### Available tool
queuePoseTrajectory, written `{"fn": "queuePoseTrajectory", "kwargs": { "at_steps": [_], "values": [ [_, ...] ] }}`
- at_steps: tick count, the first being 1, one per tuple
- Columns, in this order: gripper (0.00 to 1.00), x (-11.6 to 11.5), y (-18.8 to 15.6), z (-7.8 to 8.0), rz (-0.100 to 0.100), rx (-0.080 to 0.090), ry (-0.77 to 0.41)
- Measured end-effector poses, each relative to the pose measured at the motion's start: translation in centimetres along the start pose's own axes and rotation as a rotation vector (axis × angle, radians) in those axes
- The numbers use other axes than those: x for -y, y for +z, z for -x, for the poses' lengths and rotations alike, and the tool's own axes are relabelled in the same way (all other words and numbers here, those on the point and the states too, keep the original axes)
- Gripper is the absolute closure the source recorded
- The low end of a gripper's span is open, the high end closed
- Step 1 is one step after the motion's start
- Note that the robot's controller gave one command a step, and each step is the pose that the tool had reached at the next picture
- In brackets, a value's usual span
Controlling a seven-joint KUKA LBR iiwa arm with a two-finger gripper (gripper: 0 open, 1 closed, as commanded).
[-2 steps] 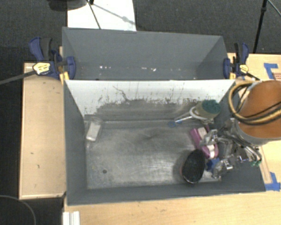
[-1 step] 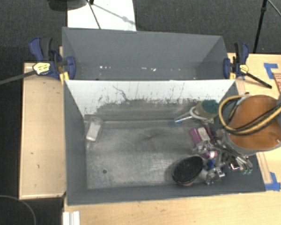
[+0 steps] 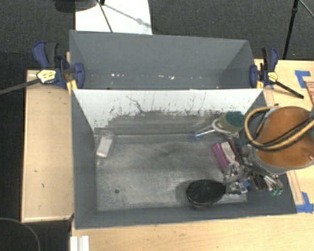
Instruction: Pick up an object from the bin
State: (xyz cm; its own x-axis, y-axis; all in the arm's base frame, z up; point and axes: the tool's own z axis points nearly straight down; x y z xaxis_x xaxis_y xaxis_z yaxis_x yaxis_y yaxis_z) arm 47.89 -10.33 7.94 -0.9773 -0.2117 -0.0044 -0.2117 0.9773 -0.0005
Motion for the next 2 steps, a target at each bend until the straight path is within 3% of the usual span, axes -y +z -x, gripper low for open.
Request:
{"fn": "queuePoseTrajectory", "kwargs": {
  "at_steps": [1, 2],
  "values": [
    [1.00, 4.14, -12.28, 3.39, -0.005, 0.004, -0.291],
    [0.00, 3.97, -11.99, 3.25, 0.001, -0.002, -0.286]
  ]
}}
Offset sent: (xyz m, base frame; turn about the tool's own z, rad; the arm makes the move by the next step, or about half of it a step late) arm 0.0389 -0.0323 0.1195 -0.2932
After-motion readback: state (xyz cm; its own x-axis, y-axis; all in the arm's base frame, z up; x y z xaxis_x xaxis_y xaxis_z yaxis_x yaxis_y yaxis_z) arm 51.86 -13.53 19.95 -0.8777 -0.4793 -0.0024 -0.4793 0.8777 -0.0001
